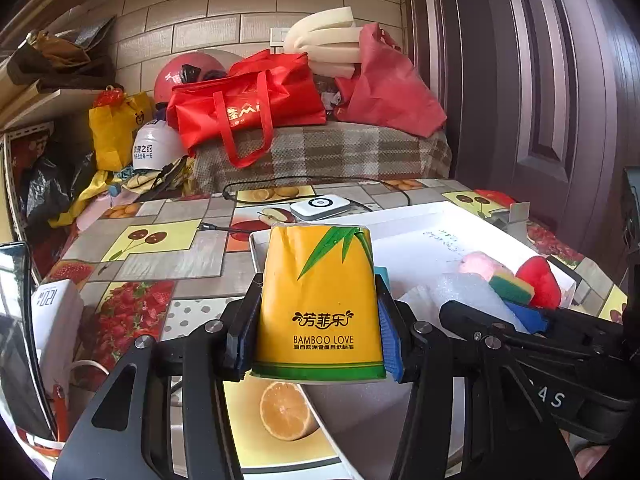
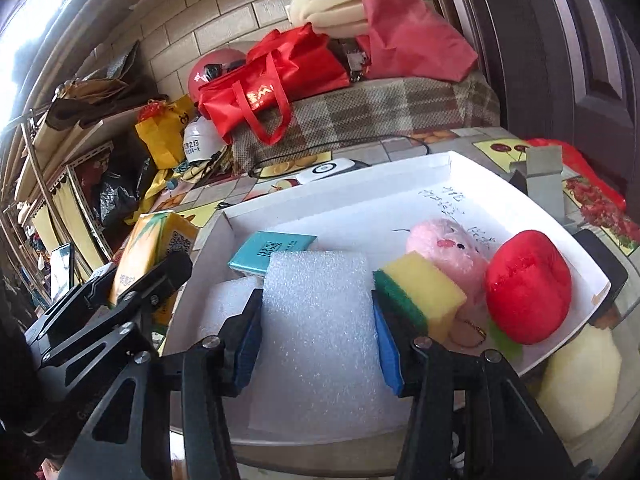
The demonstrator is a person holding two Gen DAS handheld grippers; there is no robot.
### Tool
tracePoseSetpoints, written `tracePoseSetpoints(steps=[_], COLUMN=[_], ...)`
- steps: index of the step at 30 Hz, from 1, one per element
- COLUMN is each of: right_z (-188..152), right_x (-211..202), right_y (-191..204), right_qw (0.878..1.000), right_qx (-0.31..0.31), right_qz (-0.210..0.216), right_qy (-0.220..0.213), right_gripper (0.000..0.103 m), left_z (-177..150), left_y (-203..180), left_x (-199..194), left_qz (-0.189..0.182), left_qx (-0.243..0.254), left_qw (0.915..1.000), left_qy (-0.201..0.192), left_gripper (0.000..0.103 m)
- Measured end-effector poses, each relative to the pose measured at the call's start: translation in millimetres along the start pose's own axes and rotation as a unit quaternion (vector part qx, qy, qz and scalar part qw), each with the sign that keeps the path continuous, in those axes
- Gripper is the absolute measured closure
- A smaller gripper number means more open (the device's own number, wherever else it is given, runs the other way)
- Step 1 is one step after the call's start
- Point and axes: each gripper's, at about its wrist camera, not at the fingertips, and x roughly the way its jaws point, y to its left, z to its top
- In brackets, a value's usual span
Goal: Organize soft objects
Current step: 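Carry the tissue pack with the left tool while the right carries the foam sheet into the tray, releasing both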
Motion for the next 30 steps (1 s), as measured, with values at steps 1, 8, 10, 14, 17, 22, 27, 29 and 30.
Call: tracePoseSetpoints(steps=[1, 8, 10, 14, 17, 22, 27, 29, 30], right_z=[1.9, 15.4, 17.6, 19.4, 20.5, 21.3, 20.5, 19.6, 19.1], right_x=[1.6, -3.6, -0.3, 1.0, 2.5, 1.4, -3.1, -5.1, -5.9], right_y=[-1.9, -17.1, -17.9, -14.3, -10.5, -5.7, -5.6, -2.8, -1.1], right_qw=[1.0, 0.991, 0.991, 0.991, 0.991, 0.988, 0.986, 0.984, 0.983], right_qx=[0.006, 0.029, 0.03, 0.019, 0.011, -0.001, 0.001, -0.004, -0.008], right_qz=[-0.011, -0.116, -0.116, -0.112, -0.114, -0.133, -0.14, -0.148, -0.151], right_qy=[-0.001, -0.065, -0.064, -0.065, -0.064, -0.077, -0.093, -0.101, -0.104], right_gripper=[0.052, 0.052, 0.052, 0.052, 0.052, 0.022, 0.015, 0.007, 0.001], left_z=[1.2, 7.6, 9.3, 12.7, 12.7, 13.5, 13.1, 12.5, 12.2], left_y=[-1.4, -2.5, -2.9, -6.9, -8.1, -5.6, 9.2, 14.3, 16.6], left_x=[2.7, 18.4, 21.7, 32.0, 37.6, 36.6, 35.1, 31.2, 29.1], left_qz=[0.0, -0.001, -0.002, -0.006, -0.008, 0.019, 0.034, 0.042, 0.045], left_qx=[0.003, 0.005, 0.007, 0.016, 0.02, 0.011, -0.028, -0.042, -0.048], left_qw=[1.0, 0.9999, 0.9999, 0.9996, 0.9992, 0.9993, 0.9987, 0.9981, 0.9977], left_qy=[0.001, 0.011, 0.011, 0.022, 0.034, 0.03, 0.027, 0.017, 0.013], left_gripper=[0.053, 0.053, 0.053, 0.053, 0.053, 0.045, 0.021, 0.02, 0.016])
